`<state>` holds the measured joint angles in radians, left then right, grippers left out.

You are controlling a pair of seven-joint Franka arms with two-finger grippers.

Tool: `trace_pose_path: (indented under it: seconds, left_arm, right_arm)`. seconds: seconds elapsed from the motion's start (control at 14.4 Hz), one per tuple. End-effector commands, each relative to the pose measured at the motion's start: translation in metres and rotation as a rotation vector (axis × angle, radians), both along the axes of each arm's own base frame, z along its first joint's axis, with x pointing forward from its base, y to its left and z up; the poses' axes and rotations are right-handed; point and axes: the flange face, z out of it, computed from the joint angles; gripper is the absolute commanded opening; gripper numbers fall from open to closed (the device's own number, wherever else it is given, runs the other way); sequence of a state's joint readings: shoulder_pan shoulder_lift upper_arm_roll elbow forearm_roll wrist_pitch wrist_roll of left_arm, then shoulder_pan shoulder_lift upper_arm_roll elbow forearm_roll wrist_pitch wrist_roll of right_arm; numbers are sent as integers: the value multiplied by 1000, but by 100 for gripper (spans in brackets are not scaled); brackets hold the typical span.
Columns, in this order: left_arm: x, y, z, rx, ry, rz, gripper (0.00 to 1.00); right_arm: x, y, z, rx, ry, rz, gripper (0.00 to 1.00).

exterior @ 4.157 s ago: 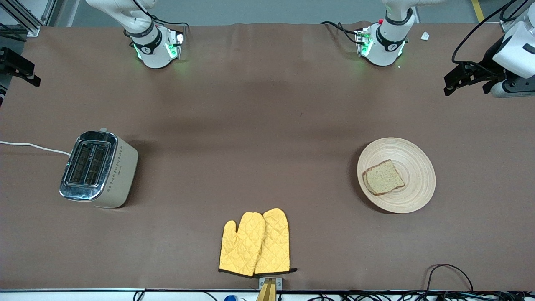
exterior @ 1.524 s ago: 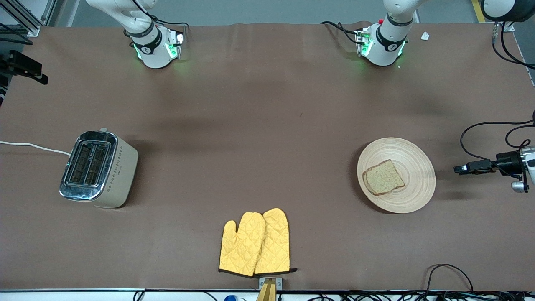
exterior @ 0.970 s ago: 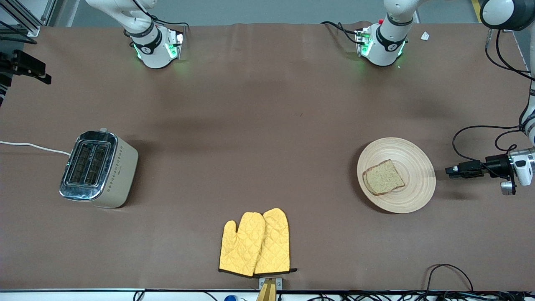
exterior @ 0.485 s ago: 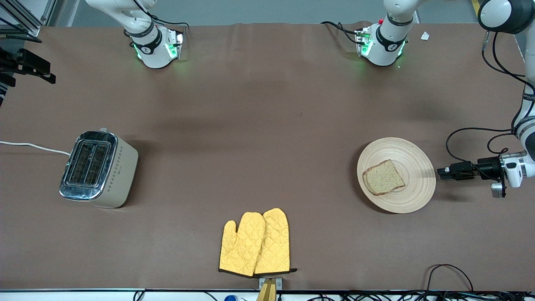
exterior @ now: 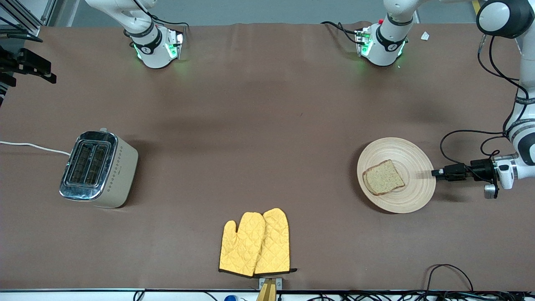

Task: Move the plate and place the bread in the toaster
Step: 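Grip the wooden plate rim with the left gripper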

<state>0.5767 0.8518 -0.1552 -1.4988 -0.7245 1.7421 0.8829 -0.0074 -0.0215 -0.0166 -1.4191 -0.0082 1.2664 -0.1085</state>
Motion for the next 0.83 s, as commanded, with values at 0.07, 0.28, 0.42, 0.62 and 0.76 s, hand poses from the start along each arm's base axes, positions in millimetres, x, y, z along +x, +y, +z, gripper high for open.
trace_pose_path:
  seconds: [0.07,0.28,0.42,0.62,0.76]
  left_arm:
    - [0,-2,-5,-25,-12,-2,54]
    - [0,-3,-8,-27,-9,-3,51]
    - [0,-4,-7,-26,-11,-4,49]
    - [0,-5,-14,-31,-4,-2,43]
    - [0,-6,-14,-30,-4,-4,36]
  right_arm:
    - [-5,3,5,8,-6,3,100]
    - [-5,3,5,8,-6,3,100]
    - [-5,2,5,6,-6,3,100]
    - [-5,1,5,4,-7,8,100]
    - [-5,2,6,3,-10,9,100]
